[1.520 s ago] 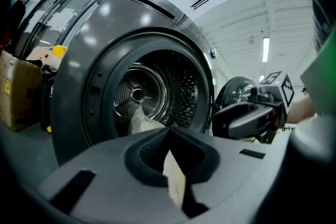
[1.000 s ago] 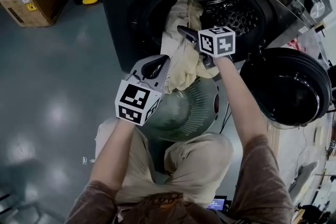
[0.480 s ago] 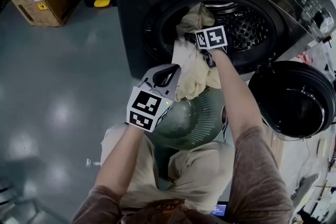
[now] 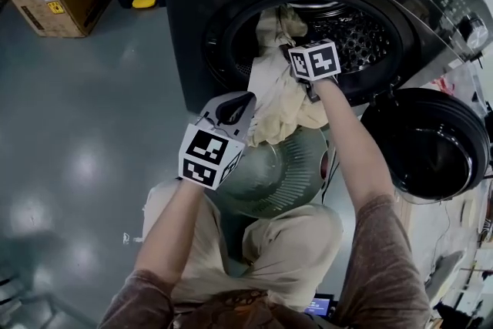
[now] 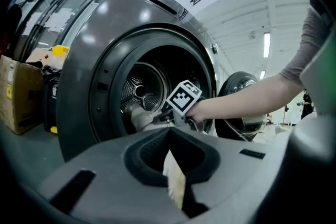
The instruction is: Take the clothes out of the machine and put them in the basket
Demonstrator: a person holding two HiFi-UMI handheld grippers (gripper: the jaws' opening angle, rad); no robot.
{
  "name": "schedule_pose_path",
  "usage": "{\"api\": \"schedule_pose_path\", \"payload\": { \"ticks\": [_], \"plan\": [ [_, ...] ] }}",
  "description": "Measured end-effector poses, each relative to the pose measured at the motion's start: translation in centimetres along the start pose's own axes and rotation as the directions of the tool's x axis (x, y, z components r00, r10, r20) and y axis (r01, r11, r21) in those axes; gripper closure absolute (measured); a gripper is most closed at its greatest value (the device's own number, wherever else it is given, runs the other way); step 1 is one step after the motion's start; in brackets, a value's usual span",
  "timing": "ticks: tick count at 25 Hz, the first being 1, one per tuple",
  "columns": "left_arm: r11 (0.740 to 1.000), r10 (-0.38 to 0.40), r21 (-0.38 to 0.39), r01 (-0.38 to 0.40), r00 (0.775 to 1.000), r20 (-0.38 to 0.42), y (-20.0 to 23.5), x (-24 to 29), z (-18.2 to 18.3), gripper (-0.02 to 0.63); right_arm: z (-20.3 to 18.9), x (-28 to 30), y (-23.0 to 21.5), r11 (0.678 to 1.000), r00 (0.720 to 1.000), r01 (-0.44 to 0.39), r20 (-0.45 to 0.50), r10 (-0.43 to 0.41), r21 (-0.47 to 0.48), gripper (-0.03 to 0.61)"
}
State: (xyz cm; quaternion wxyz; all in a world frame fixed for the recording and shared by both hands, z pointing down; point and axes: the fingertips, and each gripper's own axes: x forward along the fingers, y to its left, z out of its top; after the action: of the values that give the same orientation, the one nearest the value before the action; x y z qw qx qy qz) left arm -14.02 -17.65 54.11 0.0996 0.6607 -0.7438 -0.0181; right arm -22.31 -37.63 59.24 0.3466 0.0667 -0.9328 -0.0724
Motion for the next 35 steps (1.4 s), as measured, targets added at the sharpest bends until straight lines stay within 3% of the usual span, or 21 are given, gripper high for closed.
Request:
{"api": "schedule_pose_path", "payload": {
  "ticks": [6, 12, 17, 25, 27, 30, 33, 35],
  "plan": [
    [0.999, -0.014, -0.033, 0.014, 1.0, 0.012, 0.0, 0.1, 0.2, 0.607, 1.4, -5.2, 3.3, 0.989, 0.992, -0.091, 0.073, 0.1, -0.116, 0.5],
    [0.999, -0.026, -0.034, 0.026, 1.0, 0.013, -0.1, 0.1, 0.1, 0.607, -0.4, -11.6, 8.2, 0.967, 0.973, -0.185, 0.106, 0.205, -0.174, 0.5],
    [0.999, -0.032, -0.033, 0.033, 0.999, 0.014, -0.3, 0.0, 0.2, 0.607, -4.5, -15.6, 12.9, 0.94, 0.952, -0.287, 0.055, 0.302, -0.186, 0.5],
    [0.998, -0.054, -0.036, 0.055, 0.998, 0.02, -1.0, 0.2, 0.2, 0.607, -9.2, -20.2, 18.4, 0.905, 0.92, -0.389, -0.029, 0.39, -0.171, 0.5],
    [0.998, -0.056, -0.036, 0.056, 0.998, 0.018, -1.2, 0.4, 0.1, 0.607, -9.6, -20.4, 19.1, 0.899, 0.917, -0.397, -0.037, 0.397, -0.186, 0.497],
    [0.997, -0.061, -0.035, 0.061, 0.998, 0.019, -1.3, 0.5, 0.1, 0.607, -9.4, -19.8, 18.5, 0.914, 0.933, -0.357, -0.023, 0.359, -0.191, 0.47],
    [0.998, -0.057, -0.029, 0.058, 0.998, 0.021, -1.1, 0.3, 0.2, 0.607, -8.5, -19.0, 17.7, 0.926, 0.945, -0.322, -0.007, 0.327, -0.198, 0.372],
    [0.998, -0.053, -0.024, 0.053, 0.998, 0.02, -1.0, 0.1, 0.2, 0.607, -7.9, -18.6, 17.2, 0.928, 0.948, -0.311, -0.001, 0.317, -0.204, 0.353]
  ]
}}
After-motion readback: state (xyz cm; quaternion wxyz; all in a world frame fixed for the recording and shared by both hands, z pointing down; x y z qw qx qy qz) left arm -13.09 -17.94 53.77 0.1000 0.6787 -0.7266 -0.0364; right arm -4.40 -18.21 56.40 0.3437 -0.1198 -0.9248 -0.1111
